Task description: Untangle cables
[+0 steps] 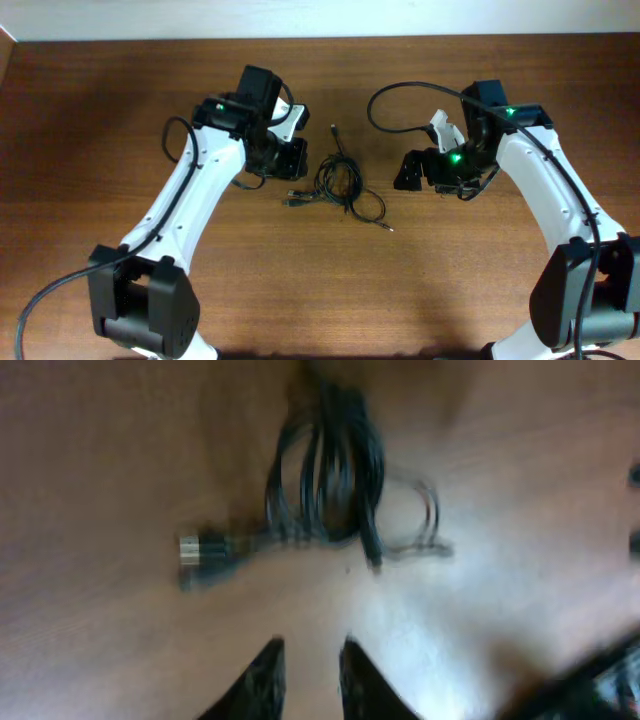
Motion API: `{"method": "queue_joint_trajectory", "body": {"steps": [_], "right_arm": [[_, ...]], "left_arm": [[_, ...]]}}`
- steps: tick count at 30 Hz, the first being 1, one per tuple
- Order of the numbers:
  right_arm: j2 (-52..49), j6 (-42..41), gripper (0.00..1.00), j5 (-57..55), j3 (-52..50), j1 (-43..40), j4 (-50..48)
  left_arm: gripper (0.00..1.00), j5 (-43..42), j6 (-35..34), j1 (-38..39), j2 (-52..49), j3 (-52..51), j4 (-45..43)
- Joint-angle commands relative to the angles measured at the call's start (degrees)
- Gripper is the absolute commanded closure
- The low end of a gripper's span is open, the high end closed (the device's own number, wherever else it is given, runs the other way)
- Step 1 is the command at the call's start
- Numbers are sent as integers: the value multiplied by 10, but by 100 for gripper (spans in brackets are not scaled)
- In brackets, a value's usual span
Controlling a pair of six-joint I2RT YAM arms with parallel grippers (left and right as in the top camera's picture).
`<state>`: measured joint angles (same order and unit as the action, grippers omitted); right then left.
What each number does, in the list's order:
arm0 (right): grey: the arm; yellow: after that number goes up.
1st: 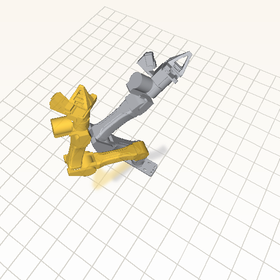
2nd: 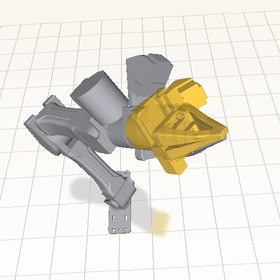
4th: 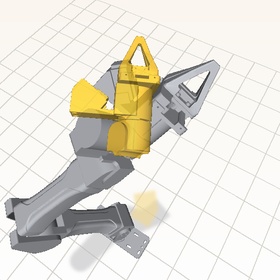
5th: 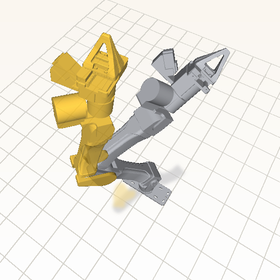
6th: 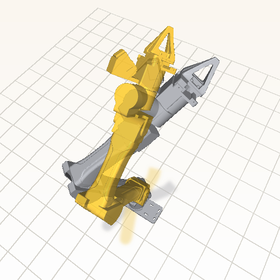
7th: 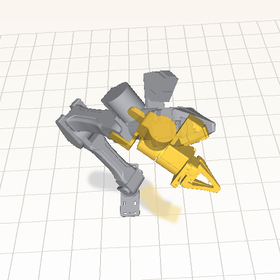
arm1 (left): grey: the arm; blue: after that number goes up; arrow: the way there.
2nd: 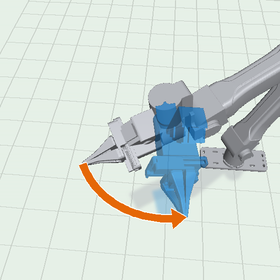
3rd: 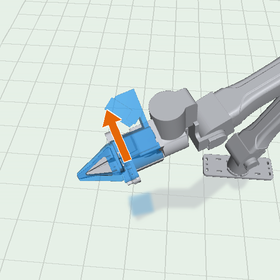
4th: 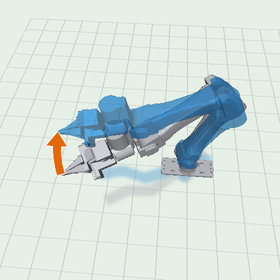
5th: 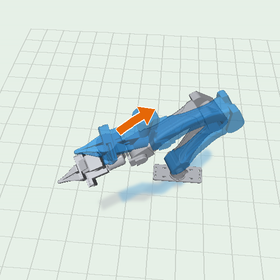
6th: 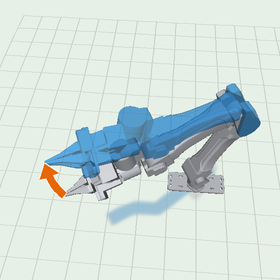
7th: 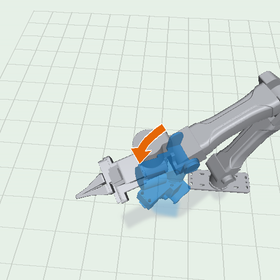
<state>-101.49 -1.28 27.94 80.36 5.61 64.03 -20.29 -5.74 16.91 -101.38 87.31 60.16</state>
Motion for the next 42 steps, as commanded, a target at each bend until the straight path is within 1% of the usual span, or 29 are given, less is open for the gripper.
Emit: {"method": "queue_joint_trajectory", "body": {"steps": [1, 3, 4, 5, 6, 9, 11, 14, 17, 18, 20, 22, 23, 25, 28, 29, 30, 31, 32, 33, 34, 40, 42], "right_arm": [[-2, 2, 2, -3, 3, -4, -4], [-2, 2, 2, -3, 3, -4, -4], [-2, 2, 2, -3, 3, -4, -4], [-2, 2, 2, -3, 3, -4, -4], [-2, 2, 2, -3, 3, -4, -4], [-2, 2, 2, -3, 3, -4, -4], [-2, 2, 2, -3, 3, -4, -4], [-2, 2, 2, -3, 3, -4, -4], [-2, 2, 2, -3, 3, -4, -4], [-2, 2, 2, -3, 3, -4, -4], [-2, 2, 2, -3, 3, -4, -4], [-2, 2, 2, -3, 3, -4, -4], [-2, 2, 2, -3, 3, -4, -4], [-2, 2, 2, -3, 3, -4, -4], [-2, 2, 2, -3, 3, -4, -4], [-2, 2, 2, -3, 3, -4, -4], [-2, 2, 2, -3, 3, -4, -4], [-2, 2, 1, -3, 3, -4, -4], [-2, 2, 2, -3, 3, -4, -4], [-2, 2, 2, -3, 3, -4, -4], [-2, 2, 1, -3, 3, -4, -4], [-2, 2, 2, -3, 3, -4, -4], [-2, 2, 2, -3, 3, -4, -4]], "left_arm": [[73, 6, -42, 0, -21, -48, -72], [72, 6, -69, 0, -52, -55, -99], [69, 6, -81, 0, -68, -55, -108], [62, 2, -95, 0, -88, -55, -117], [61, 0, -95, 0, -99, -55, -121], [67, -3, -106, 0, -138, -55, -129], [67, -24, -106, 0, -159, -55, -131], [68, -29, -106, 0, -167, -55, -147], [69, -64, -106, -3, -167, -54, -168], [69, -89, -111, -6, -167, -54, -176], [69, -91, -116, -5, -167, -54, -181], [73, -91, -116, -4, -167, -55, -177], [74, -91, -116, -4, -167, -55, -177], [75, -90, -141, -7, -167, -55, -181], [74, -90, -146, -13, -167, -55, -181], [79, -89, -146, -13, -167, -55, -179], [79, -88, -146, -13, -167, -55, -174], [79, -86, -146, -13, -167, -55, -169], [75, -84, -146, -13, -167, -55, -166], [63, -84, -146, -13, -167, -55, -169], [60, -84, -146, -13, -167, -55, -174], [59, -84, -146, 13, -170, -55, -201], [60, -83, -146, 15, -170, -55, -199]]}}
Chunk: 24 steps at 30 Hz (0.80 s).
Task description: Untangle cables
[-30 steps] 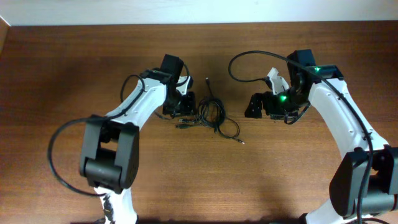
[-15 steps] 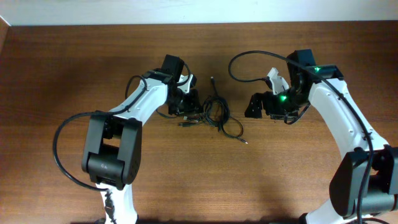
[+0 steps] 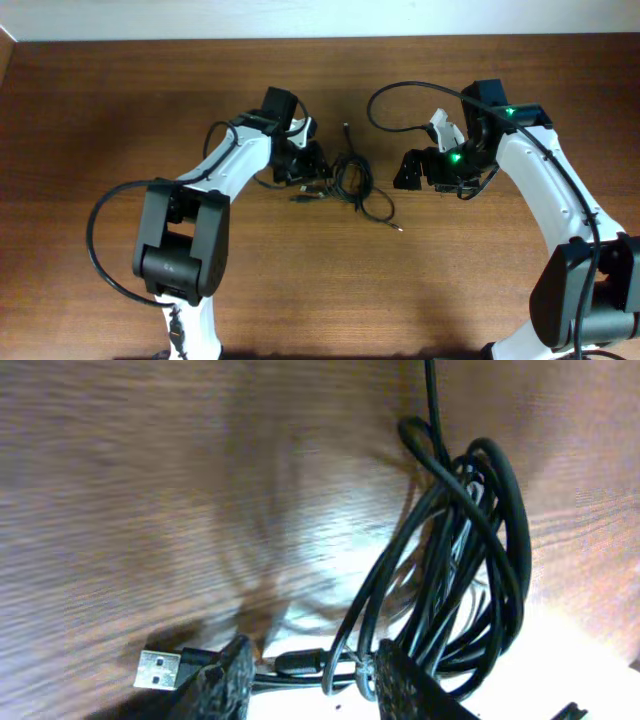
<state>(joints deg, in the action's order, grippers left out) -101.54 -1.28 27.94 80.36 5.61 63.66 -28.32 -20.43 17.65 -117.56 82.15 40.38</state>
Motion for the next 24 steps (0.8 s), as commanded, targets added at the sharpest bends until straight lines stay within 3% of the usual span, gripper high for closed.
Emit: {"method": "queue_joint_trajectory", "body": {"steps": [1, 5, 9, 17, 20, 24], "right_arm": [[-1, 2, 2, -3, 3, -4, 0], [-1, 2, 2, -3, 3, -4, 0], [-1, 2, 2, -3, 3, -4, 0], [-1, 2, 2, -3, 3, -4, -20], [-1, 2, 1, -3, 3, -4, -23], [-1, 2, 2, -3, 3, -4, -24]], "left_arm": [[60, 11, 1, 4, -9, -4, 2], [60, -26, 1, -11, -8, -4, 3], [70, -45, 1, -12, -8, -4, 3], [68, -64, 1, -2, -8, -4, -12], [70, 8, -34, 23, -9, -4, -14], [75, 42, -40, 44, -9, -4, -27]]}}
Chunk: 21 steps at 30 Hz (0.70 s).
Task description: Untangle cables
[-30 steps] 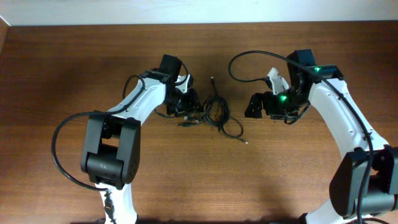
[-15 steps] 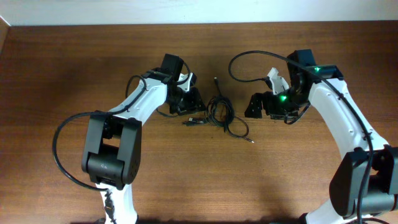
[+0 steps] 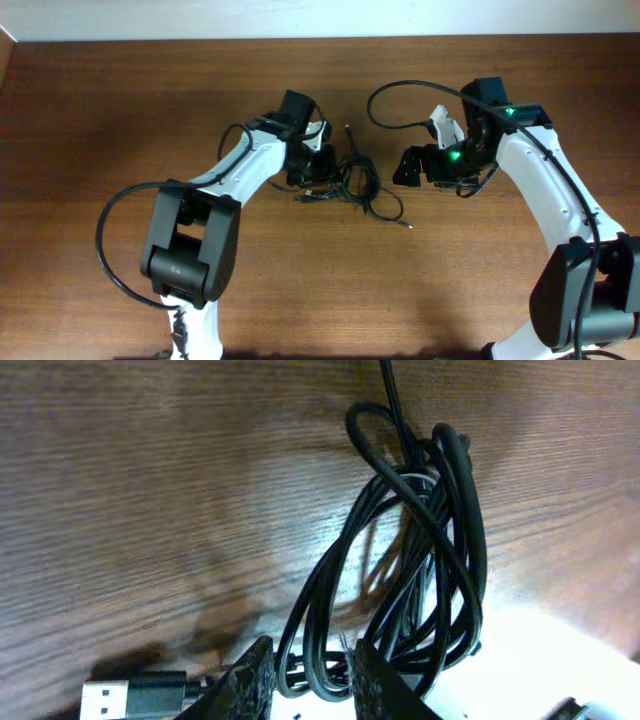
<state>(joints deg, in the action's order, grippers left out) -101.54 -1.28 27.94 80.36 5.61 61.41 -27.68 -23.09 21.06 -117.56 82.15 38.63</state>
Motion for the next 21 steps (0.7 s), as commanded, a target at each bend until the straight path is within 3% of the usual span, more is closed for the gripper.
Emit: {"method": "queue_joint_trajectory", "body": {"steps": [1, 3, 11, 12, 13, 18, 21], "right_arm": [[-1, 2, 2, -3, 3, -4, -1], [-1, 2, 2, -3, 3, -4, -1], [-1, 1, 2, -2, 3, -4, -1], [-1, 1, 2, 16, 3, -4, 6], [-1, 2, 2, 37, 3, -4, 21], [-1, -55, 1, 130, 3, -4, -1], [-1, -56, 4, 139, 3, -4, -12]], "left_arm": [[76, 35, -14, 11, -9, -4, -13], [85, 36, -13, 11, -9, -4, -14], [81, 31, -13, 11, -47, -6, -22], [89, 30, -13, 9, -47, -5, -22], [100, 11, -9, 4, -46, 0, -22], [100, -229, 57, -68, -46, 16, -21], [98, -215, 96, -81, -46, 16, 11]]}}
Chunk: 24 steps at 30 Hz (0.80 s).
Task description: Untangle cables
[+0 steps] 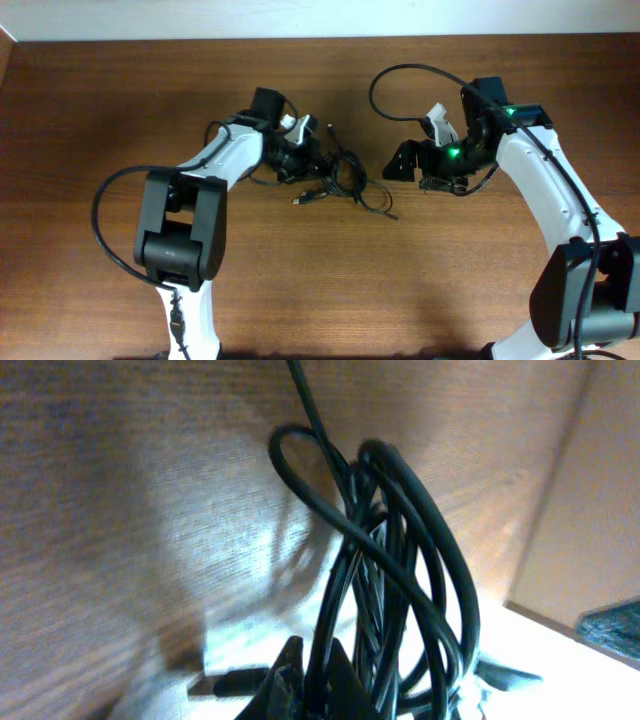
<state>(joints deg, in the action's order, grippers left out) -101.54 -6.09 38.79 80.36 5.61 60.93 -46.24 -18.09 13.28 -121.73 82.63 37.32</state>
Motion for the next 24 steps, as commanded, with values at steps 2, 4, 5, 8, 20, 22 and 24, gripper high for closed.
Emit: {"method": "queue_joint_trajectory", "body": {"steps": [2, 4, 5, 8, 20, 22, 24], "right_arm": [[-1, -29, 14, 30, 3, -3, -10], [-1, -30, 54, 30, 3, 5, -10], [-1, -32, 72, 30, 2, 11, -10], [-1, -35, 81, 28, -1, 34, -23], [-80, -214, 79, -86, -20, 176, -171], [-98, -214, 79, -79, -20, 186, -182], [-105, -214, 78, -80, -20, 195, -188]], "left_arm": [[100, 18, 57, -1, -4, 12, 50], [100, 19, 108, 7, -4, 12, 64], [100, 23, 125, 10, -5, 11, 72], [100, 28, 167, 10, -5, 11, 86], [100, -56, 173, -20, -5, 11, 128], [100, -50, 173, -26, -5, 11, 131], [100, -50, 173, -26, -5, 11, 131]]}}
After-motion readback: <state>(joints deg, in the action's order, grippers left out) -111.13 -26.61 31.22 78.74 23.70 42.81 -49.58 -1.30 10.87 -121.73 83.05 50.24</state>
